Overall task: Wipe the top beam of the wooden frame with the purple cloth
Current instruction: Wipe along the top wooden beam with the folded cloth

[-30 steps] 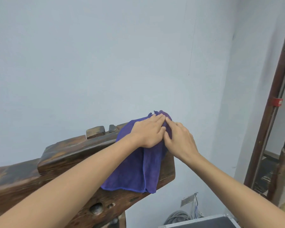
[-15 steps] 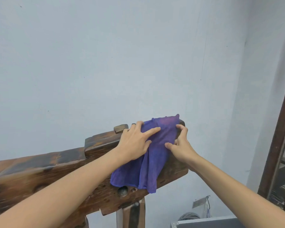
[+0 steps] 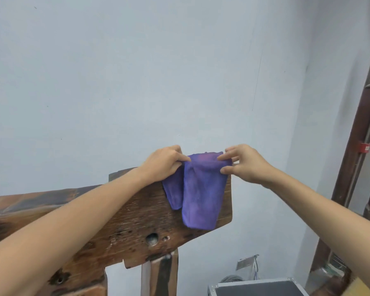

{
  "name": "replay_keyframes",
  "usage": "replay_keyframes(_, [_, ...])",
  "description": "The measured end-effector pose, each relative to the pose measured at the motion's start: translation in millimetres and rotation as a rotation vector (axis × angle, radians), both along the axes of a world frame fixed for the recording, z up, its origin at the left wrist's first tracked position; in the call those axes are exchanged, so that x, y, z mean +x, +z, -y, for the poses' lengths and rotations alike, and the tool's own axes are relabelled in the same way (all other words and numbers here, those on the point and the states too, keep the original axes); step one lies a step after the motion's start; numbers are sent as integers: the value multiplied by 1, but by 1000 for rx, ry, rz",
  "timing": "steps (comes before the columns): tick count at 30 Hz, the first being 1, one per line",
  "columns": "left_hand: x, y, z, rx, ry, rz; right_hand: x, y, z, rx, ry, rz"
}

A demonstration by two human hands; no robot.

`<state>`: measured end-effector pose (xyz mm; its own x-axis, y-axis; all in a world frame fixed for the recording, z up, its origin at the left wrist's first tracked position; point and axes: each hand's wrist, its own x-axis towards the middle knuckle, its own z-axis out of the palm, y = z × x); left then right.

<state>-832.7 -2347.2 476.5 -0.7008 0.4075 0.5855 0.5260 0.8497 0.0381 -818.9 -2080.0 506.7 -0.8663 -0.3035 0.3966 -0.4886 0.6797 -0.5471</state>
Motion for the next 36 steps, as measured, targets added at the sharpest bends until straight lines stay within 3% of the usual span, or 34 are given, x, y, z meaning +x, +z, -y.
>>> replay_keyframes(5, [1,40,-7,172,-93,-50,-5,38,-14,89,-95,-293])
replay_keyframes(12, [-7,80,-25,473,-167,18,-30,68,-11,-136,-134,-422])
replay_keyframes(17, [-33,82,-36,767,-252,221,-64,66,-4,-262,-178,-420])
replay_keyframes(23, [-81,56,-41,865,-61,414,-122,42,0,-146,-254,-257])
replay_keyframes(25, [-99,50,-38,817,84,400,-140,31,8,-154,-244,-188])
replay_keyframes(29, [-115,44,-41,252,460,228,-160,2,27,4,-65,-129])
replay_keyframes(32, [-112,36,-66,178,354,82,-159,-18,33,308,40,-69])
replay_keyframes(36, [-111,6,-91,25,110,337,-157,-24,34,382,-38,-132])
